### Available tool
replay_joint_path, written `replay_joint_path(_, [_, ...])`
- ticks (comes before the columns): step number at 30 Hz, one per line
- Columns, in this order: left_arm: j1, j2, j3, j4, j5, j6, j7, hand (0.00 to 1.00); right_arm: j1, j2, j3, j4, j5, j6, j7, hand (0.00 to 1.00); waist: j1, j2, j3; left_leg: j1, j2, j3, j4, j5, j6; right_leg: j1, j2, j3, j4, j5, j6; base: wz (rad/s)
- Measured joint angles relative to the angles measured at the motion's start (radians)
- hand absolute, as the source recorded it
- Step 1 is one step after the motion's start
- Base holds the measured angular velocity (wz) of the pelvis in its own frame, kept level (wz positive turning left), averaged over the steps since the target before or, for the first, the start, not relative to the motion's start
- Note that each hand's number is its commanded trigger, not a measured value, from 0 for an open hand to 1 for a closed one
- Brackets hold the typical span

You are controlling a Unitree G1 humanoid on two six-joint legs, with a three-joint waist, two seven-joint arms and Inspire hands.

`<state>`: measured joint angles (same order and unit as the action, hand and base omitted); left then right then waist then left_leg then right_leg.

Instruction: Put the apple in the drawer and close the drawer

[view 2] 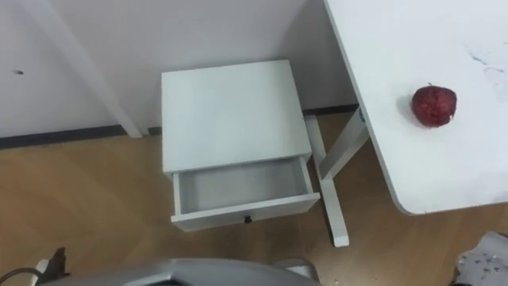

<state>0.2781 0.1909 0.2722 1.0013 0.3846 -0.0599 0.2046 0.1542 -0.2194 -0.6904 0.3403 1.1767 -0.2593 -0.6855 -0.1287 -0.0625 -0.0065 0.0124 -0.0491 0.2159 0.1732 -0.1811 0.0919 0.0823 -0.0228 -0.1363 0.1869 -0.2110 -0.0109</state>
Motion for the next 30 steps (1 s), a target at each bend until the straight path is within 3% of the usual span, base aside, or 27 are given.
replay_joint_path(4, [-0.001, 0.0, -0.004, 0.002, -0.002, 0.0, -0.001, 0.0, -0.042, -0.007, 0.011, -0.075, -0.255, -0.014, -0.063, 0.0, 0.003, 0.005, 0.0035, -0.002, 0.0, 0.0, 0.003, 0.0, 0.0, 0.0, 0.0, -0.001, 0.0, 0.0, 0.0, 0.0])
replay_joint_path(7, [-0.006, -0.005, -0.023, 0.002, 0.0, 0.0, -0.001, 0.0, -0.044, -0.024, 0.077, -0.137, -0.414, -0.013, -0.115, 0.0, 0.016, 0.009, 0.0054, -0.002, 0.0, 0.001, -0.002, 0.0, 0.0, -0.011, 0.0, 0.0, 0.001, 0.0, 0.0, -0.04])
replay_joint_path(13, [-0.007, -0.011, -0.042, 0.002, 0.0, 0.0, -0.002, 0.0, -0.043, -0.047, 0.156, -0.166, -0.674, -0.009, -0.118, 0.0, 0.038, 0.017, 0.0033, -0.001, 0.001, 0.001, -0.004, 0.0, -0.001, -0.009, -0.003, -0.001, -0.001, 0.0, 0.0, 0.0])
replay_joint_path(16, [-0.007, -0.011, -0.044, 0.002, -0.001, 0.0, -0.003, 0.0, -0.042, -0.049, 0.19, -0.164, -0.715, 0.0, -0.07, 0.0, 0.052, 0.015, 0.0045, 0.003, 0.001, 0.002, -0.005, 0.0, -0.001, -0.006, -0.005, -0.001, -0.001, 0.0, 0.0, 0.0])
replay_joint_path(18, [-0.006, -0.011, -0.044, 0.002, -0.001, 0.0, -0.003, 0.0, -0.042, -0.055, 0.217, -0.162, -0.718, 0.014, -0.043, 0.0, 0.055, 0.013, 0.01, 0.011, 0.001, 0.002, -0.007, 0.0, -0.001, 0.002, -0.005, -0.003, -0.003, 0.0, 0.0, 0.02])
replay_joint_path(30, [-0.001, -0.011, -0.045, 0.001, -0.002, 0.006, -0.003, 0.0, -0.029, -0.066, 0.326, -0.069, -0.865, 0.07, 0.146, 0.0, 0.058, 0.011, 0.0089, 0.013, 0.001, -0.001, -0.009, 0.0, -0.001, 0.002, -0.006, -0.006, -0.003, 0.0, 0.0, 0.0])
